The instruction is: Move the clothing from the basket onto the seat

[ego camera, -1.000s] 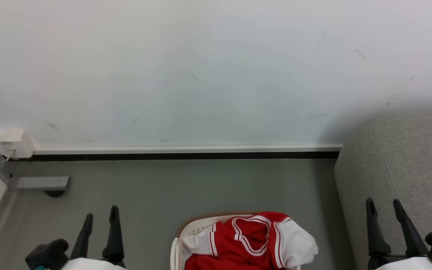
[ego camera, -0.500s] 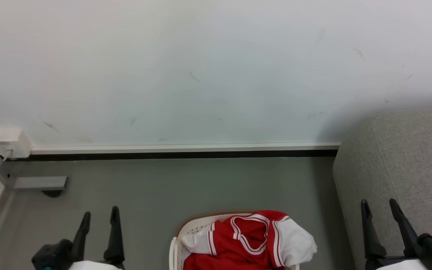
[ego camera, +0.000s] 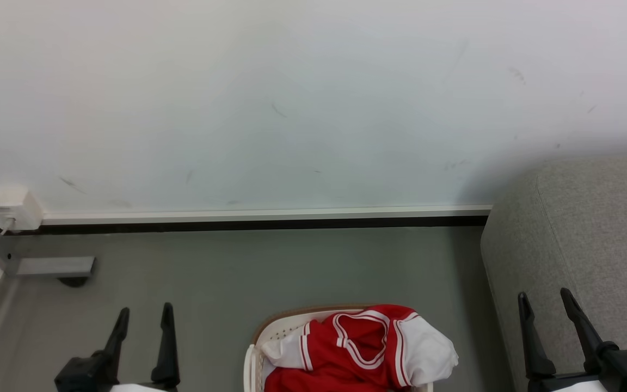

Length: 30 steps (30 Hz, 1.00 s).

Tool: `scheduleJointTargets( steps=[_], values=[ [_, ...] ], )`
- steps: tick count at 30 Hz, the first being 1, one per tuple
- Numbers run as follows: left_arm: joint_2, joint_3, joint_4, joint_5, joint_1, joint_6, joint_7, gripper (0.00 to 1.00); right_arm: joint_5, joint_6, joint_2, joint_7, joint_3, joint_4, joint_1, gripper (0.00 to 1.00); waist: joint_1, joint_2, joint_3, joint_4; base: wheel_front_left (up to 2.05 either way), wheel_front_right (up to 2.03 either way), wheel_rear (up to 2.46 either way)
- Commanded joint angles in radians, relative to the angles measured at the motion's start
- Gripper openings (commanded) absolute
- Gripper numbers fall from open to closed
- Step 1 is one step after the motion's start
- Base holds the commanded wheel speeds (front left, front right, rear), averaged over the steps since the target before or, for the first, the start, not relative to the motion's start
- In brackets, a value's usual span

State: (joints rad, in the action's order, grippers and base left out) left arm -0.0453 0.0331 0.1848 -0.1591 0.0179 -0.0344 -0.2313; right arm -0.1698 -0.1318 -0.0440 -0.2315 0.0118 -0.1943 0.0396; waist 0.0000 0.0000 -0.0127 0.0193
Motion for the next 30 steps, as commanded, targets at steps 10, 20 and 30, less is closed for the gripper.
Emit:
scheduleJointTargets(
  steps=[10,20,30],
  values=[
    [-0.009,0.012,0.003,0.089,-0.011,0.002,-0.027,1.00,0.057,0.002,-0.010,-0.027,0.007,-0.006,-0.010,1.00,0.0000,0.0000,-0.007,0.005,0.00,0.00,0.00],
    [-0.008,0.013,-0.014,0.119,0.013,-0.001,-0.034,1.00,0.072,0.002,-0.009,-0.035,0.009,0.012,0.017,1.00,0.0000,0.0000,-0.059,0.023,0.00,0.00,0.00],
    [-0.008,-0.009,-0.044,0.128,0.117,-0.021,-0.033,1.00,0.049,0.002,-0.009,-0.033,0.009,0.043,0.093,1.00,0.0000,0.0000,-0.214,0.048,0.00,0.00,0.00]
  ],
)
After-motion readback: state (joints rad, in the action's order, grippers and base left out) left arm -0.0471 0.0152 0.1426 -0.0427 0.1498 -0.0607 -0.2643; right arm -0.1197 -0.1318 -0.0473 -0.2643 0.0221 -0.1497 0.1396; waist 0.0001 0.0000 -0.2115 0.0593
